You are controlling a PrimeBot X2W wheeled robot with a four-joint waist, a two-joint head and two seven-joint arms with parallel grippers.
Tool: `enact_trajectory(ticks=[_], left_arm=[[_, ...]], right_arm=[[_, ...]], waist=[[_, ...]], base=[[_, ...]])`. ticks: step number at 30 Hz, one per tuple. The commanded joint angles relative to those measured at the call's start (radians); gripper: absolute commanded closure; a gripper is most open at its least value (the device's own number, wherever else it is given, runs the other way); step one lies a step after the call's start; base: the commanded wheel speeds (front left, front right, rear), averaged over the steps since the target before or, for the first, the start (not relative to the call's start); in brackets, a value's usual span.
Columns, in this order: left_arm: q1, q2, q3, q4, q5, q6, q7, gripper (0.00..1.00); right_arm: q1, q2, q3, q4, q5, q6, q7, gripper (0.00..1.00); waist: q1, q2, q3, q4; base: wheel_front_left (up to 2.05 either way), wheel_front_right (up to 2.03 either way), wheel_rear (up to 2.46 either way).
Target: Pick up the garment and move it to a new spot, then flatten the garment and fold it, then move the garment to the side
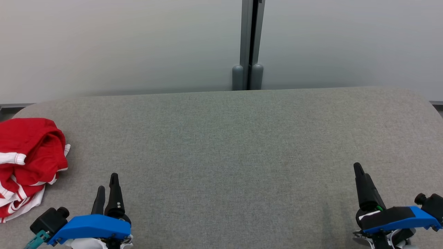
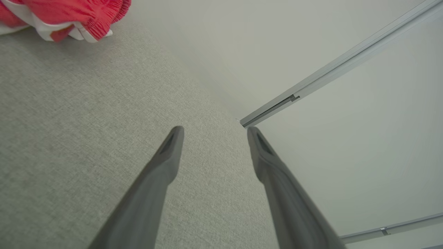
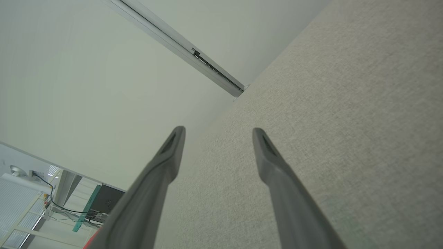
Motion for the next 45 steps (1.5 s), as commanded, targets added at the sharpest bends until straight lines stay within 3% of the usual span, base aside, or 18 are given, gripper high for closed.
enact_trajectory(ticks=[1,29,45], left_arm=[[-0.029,0.007,-0.002,-0.008,0.038,0.003,-0.012,0.00],[-0.018,0.011,-0.089,0.026,0.448,0.046,-0.101,0.00],[0.000,0.024,-0.139,0.043,0.613,0.082,-0.139,0.00]], right_arm=[[-0.015,-0.010,0.002,-0.006,-0.036,0.003,-0.009,0.00],[0.004,-0.009,0.000,0.035,-0.428,0.004,-0.099,0.00],[0.018,0.005,-0.022,0.067,-0.611,0.004,-0.137,0.00]], waist=[[0.0000,-0.0001,0.000,0.000],[0.0000,-0.0001,0.003,0.005],[0.0000,-0.0001,0.002,0.012]], base=[[0.00,0.00,0.00],[0.00,0.00,0.00],[0.00,0.00,0.00]])
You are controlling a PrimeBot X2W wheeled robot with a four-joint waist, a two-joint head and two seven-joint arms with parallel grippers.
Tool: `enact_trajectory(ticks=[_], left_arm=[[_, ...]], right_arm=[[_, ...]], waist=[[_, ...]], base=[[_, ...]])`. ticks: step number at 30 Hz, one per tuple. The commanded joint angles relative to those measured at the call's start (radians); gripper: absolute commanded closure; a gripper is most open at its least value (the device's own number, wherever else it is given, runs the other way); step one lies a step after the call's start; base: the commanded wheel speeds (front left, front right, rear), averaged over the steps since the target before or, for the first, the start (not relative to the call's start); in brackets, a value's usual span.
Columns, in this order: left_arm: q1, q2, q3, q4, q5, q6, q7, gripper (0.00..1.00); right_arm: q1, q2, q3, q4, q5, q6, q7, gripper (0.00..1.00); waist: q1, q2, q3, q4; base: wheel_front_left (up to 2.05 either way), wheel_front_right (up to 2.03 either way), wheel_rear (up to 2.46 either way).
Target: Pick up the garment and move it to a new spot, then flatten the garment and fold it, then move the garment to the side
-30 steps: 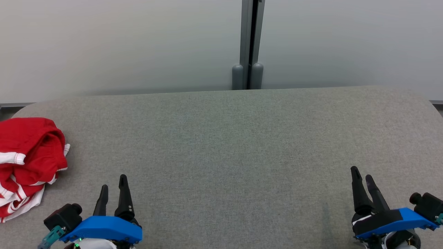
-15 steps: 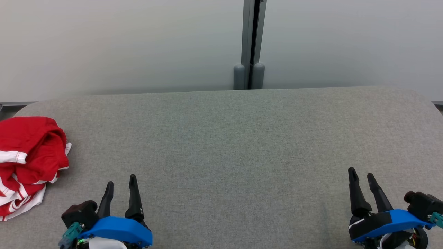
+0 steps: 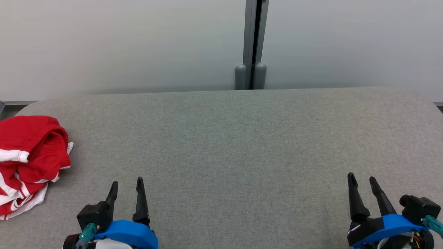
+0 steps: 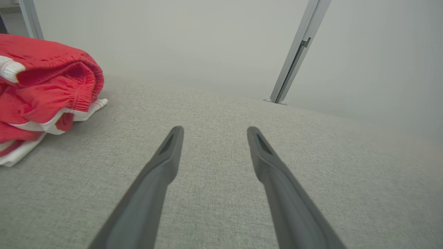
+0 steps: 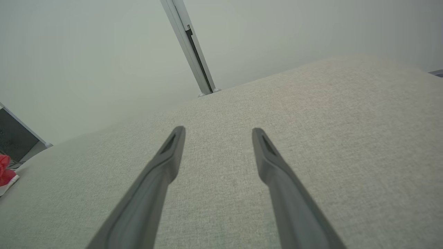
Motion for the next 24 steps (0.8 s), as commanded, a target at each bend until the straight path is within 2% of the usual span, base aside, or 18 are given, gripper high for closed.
enact_trajectory(ticks=[1,24], left_arm=[[-0.002,0.008,-0.008,-0.003,0.030,0.011,-0.011,0.00],[0.023,0.008,-0.012,-0.020,0.202,0.042,-0.057,0.00]], right_arm=[[0.010,0.002,-0.005,0.000,-0.033,0.002,-0.011,0.00],[0.019,0.016,-0.022,-0.028,-0.227,0.003,-0.057,0.00]], waist=[[0.0000,0.0000,-0.002,0.000],[0.0000,0.0000,-0.023,0.002]], base=[[0.00,0.00,0.00],[0.00,0.00,0.00]])
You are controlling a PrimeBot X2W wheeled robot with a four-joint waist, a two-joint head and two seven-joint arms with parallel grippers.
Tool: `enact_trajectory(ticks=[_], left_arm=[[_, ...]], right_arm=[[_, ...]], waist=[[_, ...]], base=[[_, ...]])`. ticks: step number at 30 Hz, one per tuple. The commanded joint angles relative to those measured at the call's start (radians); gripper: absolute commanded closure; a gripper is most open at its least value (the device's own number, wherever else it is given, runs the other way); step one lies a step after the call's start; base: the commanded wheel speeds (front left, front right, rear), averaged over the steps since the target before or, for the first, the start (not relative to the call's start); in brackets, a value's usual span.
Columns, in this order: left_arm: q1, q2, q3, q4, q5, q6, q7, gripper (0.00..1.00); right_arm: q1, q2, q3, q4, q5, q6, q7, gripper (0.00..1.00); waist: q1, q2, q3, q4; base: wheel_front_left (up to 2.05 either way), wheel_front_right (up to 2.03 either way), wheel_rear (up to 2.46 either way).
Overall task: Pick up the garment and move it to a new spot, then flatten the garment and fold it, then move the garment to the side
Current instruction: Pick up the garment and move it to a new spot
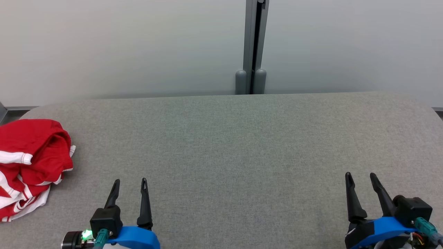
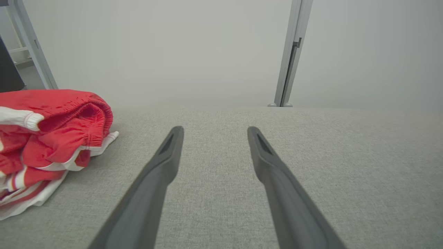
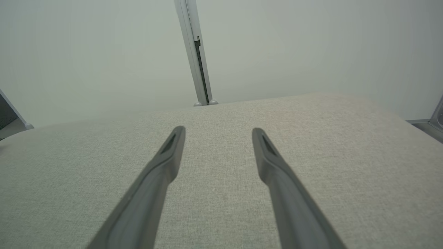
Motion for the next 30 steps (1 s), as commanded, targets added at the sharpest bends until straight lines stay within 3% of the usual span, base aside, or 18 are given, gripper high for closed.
enact_trajectory(ticks=[1,19,24,30], left_arm=[[0.004,0.004,0.001,-0.002,0.029,0.008,-0.010,0.00],[-0.002,-0.006,0.006,0.010,0.101,0.017,-0.031,0.00],[-0.007,-0.009,0.011,0.005,0.097,0.019,-0.031,0.00],[-0.009,-0.011,0.014,-0.002,0.093,0.018,-0.031,0.00]], right_arm=[[0.009,0.000,0.000,-0.003,-0.027,0.002,-0.011,0.00],[0.009,0.001,0.002,0.010,-0.105,0.002,-0.031,0.00],[0.019,0.001,0.008,0.008,-0.099,0.003,-0.031,0.00],[0.016,0.001,0.017,0.001,-0.102,0.002,-0.031,0.00]], waist=[[0.0000,0.0000,-0.001,0.001],[0.0000,0.0000,0.023,0.038],[0.0000,0.0000,0.035,0.100],[0.0000,0.0000,0.056,0.222]], base=[[0.00,0.00,0.00],[0.00,0.00,0.00],[0.00,0.00,0.00],[0.00,0.00,0.00]])
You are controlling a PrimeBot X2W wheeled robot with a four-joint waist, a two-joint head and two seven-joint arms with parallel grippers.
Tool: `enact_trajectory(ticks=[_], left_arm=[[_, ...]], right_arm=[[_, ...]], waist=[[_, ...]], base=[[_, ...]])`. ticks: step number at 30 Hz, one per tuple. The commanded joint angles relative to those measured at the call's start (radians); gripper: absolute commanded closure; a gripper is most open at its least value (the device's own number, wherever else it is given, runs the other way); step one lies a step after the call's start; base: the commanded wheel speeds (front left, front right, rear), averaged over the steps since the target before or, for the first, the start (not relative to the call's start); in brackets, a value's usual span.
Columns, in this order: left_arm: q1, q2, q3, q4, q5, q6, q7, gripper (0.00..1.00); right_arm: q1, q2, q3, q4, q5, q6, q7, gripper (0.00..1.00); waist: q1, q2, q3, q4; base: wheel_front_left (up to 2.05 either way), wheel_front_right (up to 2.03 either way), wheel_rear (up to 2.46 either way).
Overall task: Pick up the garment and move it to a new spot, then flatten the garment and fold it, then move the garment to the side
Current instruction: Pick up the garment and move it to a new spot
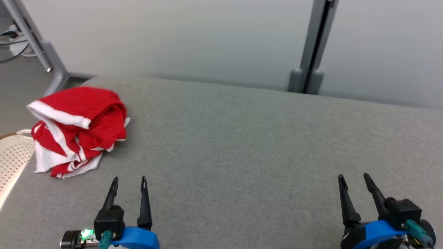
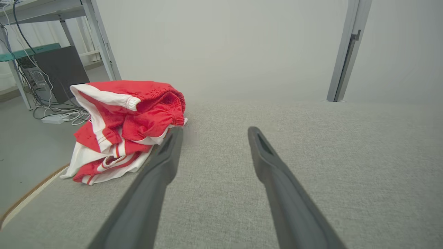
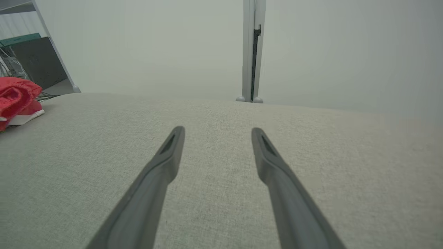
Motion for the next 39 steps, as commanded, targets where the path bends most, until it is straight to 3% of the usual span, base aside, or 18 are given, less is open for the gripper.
enact_trajectory(ticks=[1,16,28,34,39], left_arm=[[-0.005,-0.002,0.005,-0.005,0.001,0.004,-0.004,0.00],[0.022,-0.004,0.031,-0.018,-0.019,0.016,-0.004,0.00],[0.026,-0.004,0.072,-0.040,-0.061,0.053,-0.004,0.00],[-0.023,-0.004,0.059,-0.007,-0.090,0.032,-0.004,0.00],[-0.127,-0.004,0.093,0.039,-0.078,0.023,-0.004,0.00]], right_arm=[[0.008,-0.001,0.006,-0.004,-0.001,0.002,-0.004,0.00],[-0.003,-0.002,0.050,-0.008,-0.007,0.002,-0.004,0.00],[-0.054,-0.032,0.135,0.006,0.003,0.002,-0.004,0.00],[-0.053,-0.049,0.138,-0.004,0.005,0.002,-0.004,0.00],[-0.075,-0.083,0.176,-0.034,-0.001,0.001,-0.004,0.00]], waist=[[0.0000,-0.0001,0.033,0.059],[0.0000,-0.0001,0.055,0.334],[0.0000,-0.0001,0.095,0.354],[0.0000,-0.0001,0.117,0.351],[0.0000,-0.0001,0.178,0.300]], base=[[0.00,0.00,0.00],[0.00,0.00,0.00],[0.00,0.00,0.00],[0.00,0.00,0.00],[0.00,0.00,0.00]])
